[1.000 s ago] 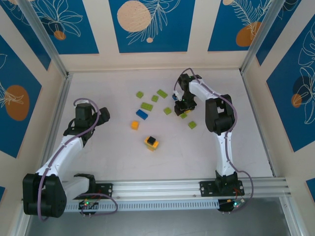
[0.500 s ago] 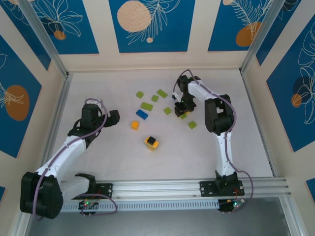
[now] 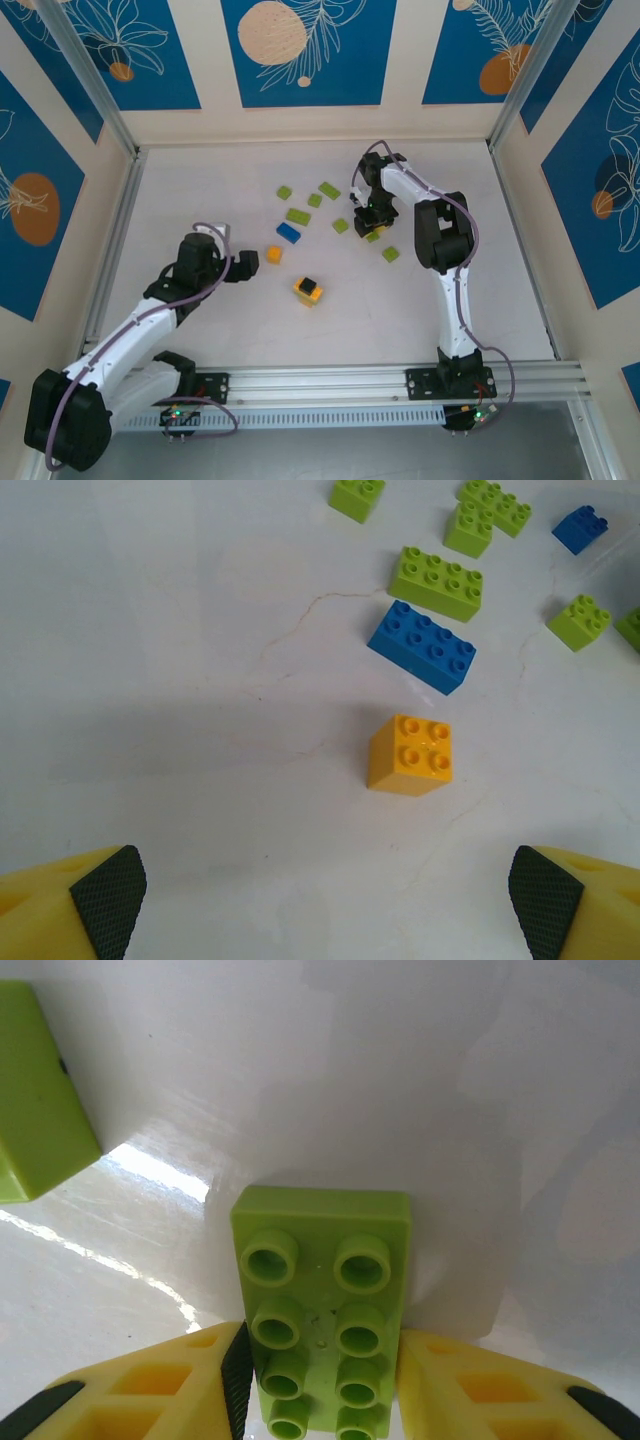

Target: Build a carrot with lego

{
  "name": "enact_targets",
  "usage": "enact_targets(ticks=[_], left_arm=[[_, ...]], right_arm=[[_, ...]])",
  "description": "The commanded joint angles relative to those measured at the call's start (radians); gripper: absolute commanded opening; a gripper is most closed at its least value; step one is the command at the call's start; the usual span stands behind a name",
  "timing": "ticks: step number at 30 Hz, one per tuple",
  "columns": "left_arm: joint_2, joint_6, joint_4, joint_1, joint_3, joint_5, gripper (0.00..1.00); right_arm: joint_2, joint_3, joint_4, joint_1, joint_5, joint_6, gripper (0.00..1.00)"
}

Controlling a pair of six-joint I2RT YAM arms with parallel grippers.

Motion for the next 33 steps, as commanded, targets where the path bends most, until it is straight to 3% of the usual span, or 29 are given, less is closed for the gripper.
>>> enact_targets(ticks=[1,11,17,26,33], left_arm=[[-0.007,0.019,-0.008,-0.014,-0.018,0.014,0.96],[-0.009,0.028,-0.002,-0.029,-0.022,0.015,0.96],[-0.011,0.031,-0.006,-0.036,-0.018,0.011,0.96],[-0.013,0.035,-0.006,-0.044,-0.017,0.012,0.96],[-0.002,0.040,0.003,-0.047,-0.018,0.024,0.96]], right_arm=[[0.053,0.028,0.026,0.003,-0.060,0.015,0.44],[0.041,0.029,0.031,-0.003,-0.087,0.024,0.34],[-0.052,0.001,0.006,0.021,-0.079,0.057,0.34],[-0.300,-0.152,-0.093,0.227,-0.025,0.034,0.34],[-0.406,-0.151,-0.143,0.395,-0.050,0.010,0.34]])
